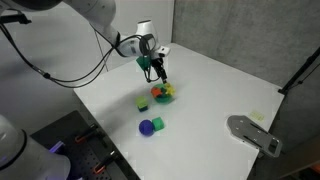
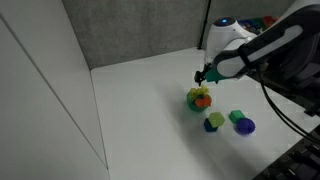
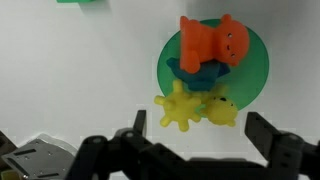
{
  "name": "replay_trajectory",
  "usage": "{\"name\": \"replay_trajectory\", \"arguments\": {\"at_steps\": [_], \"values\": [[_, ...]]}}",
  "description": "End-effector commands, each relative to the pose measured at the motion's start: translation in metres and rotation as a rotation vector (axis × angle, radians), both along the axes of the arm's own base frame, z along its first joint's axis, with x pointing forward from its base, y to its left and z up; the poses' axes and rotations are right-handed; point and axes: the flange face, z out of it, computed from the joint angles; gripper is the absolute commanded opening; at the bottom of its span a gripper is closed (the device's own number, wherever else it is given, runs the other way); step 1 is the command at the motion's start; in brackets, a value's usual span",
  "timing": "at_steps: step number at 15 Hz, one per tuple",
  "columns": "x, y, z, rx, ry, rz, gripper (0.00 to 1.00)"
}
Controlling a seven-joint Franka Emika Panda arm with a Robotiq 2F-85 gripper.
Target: Put the yellow toy in the green bowl.
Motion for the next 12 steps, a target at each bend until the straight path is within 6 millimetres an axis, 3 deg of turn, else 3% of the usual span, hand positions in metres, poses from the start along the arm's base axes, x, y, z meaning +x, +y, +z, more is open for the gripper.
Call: {"name": "replay_trajectory", "arguments": {"at_steps": [1, 8, 12], "values": [[-0.028, -0.022, 0.035, 0.069, 0.038, 0.031, 1.0], [-0.075, -0.076, 0.086, 0.202, 0.151, 0.062, 1.0], [-0.105, -0.095, 0.123, 0.263, 0.246, 0.064, 1.0]]}}
